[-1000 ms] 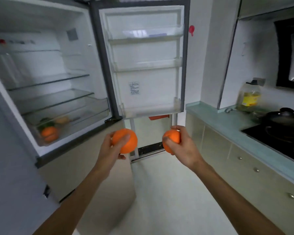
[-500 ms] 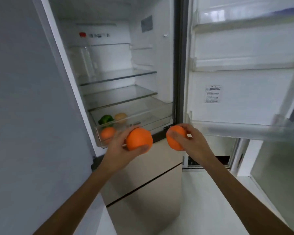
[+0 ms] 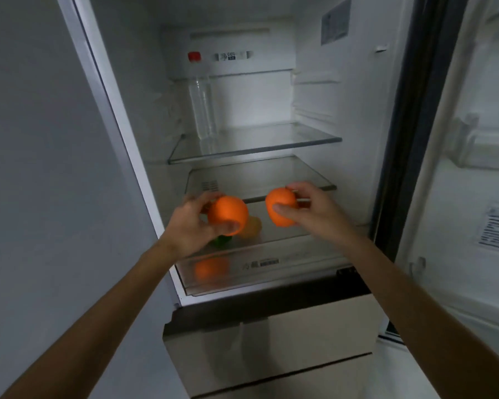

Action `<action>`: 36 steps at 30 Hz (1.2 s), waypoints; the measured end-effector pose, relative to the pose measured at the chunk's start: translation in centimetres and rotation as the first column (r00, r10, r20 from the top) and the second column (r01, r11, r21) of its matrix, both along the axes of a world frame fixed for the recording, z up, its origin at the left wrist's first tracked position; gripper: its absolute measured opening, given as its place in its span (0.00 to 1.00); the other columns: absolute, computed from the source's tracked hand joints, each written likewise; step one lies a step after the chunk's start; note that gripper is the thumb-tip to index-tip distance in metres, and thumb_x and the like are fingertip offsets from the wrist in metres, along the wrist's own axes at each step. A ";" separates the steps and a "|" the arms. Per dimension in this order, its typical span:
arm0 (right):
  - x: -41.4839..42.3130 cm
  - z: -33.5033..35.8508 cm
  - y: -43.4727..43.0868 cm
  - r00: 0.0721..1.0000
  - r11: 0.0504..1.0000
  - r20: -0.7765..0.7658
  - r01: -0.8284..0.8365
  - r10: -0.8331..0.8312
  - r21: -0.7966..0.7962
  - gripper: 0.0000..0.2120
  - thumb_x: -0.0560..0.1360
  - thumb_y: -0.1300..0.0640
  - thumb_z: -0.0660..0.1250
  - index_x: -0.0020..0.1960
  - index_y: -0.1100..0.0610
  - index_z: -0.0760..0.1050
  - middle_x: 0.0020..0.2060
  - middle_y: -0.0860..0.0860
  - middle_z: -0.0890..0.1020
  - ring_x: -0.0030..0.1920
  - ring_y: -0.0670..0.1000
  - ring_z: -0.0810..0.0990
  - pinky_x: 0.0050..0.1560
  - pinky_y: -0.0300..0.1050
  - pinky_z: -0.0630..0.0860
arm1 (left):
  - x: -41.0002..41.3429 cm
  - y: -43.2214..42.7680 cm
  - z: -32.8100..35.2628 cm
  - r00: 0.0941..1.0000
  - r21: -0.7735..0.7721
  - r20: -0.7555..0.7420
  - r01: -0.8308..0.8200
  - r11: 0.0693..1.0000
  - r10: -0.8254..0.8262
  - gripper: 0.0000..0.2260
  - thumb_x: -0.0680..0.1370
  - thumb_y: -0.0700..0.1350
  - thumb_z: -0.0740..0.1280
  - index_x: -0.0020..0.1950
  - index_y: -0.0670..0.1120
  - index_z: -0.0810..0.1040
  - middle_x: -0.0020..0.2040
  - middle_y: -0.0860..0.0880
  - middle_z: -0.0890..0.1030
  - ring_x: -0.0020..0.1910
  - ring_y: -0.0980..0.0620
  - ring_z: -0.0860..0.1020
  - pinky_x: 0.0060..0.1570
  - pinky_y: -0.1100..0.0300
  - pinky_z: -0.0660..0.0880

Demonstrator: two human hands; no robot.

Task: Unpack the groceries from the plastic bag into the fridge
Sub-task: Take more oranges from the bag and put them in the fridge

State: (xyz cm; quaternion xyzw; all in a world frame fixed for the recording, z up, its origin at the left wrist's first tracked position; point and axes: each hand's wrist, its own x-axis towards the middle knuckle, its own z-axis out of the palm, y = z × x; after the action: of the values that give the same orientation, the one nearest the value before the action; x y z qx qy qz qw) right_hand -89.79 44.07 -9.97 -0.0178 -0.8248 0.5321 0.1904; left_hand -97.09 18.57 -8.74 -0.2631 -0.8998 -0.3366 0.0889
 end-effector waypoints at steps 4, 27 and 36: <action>-5.8 -0.2 -0.1 0.967 0.954 0.246 -0.137 0.070 0.266 0.31 0.63 0.51 0.79 0.62 0.45 0.70 0.61 0.51 0.75 0.58 0.52 0.77 0.56 0.52 0.78 | -4.5 1.4 -0.6 1.000 -0.290 0.025 0.000 0.957 0.008 0.37 0.66 0.58 0.78 0.72 0.55 0.69 0.64 0.47 0.74 0.60 0.47 0.74 0.58 0.56 0.72; -14.5 -3.3 -5.9 0.717 0.522 0.671 -0.507 -0.186 0.686 0.27 0.72 0.55 0.73 0.69 0.56 0.70 0.64 0.55 0.77 0.58 0.55 0.79 0.53 0.38 0.73 | -12.0 4.7 -7.2 0.975 -0.665 0.136 0.223 0.712 -0.178 0.30 0.66 0.53 0.78 0.65 0.48 0.72 0.58 0.43 0.75 0.53 0.43 0.77 0.50 0.52 0.77; -8.8 -1.7 -3.7 0.907 0.629 0.393 -0.219 -0.150 0.746 0.20 0.77 0.48 0.67 0.66 0.54 0.74 0.61 0.53 0.79 0.57 0.50 0.78 0.57 0.43 0.73 | -9.9 4.6 -4.8 0.966 -0.477 0.105 0.259 0.840 -0.238 0.13 0.74 0.49 0.68 0.56 0.46 0.78 0.55 0.45 0.80 0.53 0.45 0.78 0.50 0.52 0.76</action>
State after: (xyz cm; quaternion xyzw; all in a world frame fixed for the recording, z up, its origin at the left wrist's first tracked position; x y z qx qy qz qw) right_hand -98.58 40.42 -11.64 -0.0313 -0.9932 0.1115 -0.0126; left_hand -106.96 23.15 -13.54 -0.3842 -0.9153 -0.1133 -0.0432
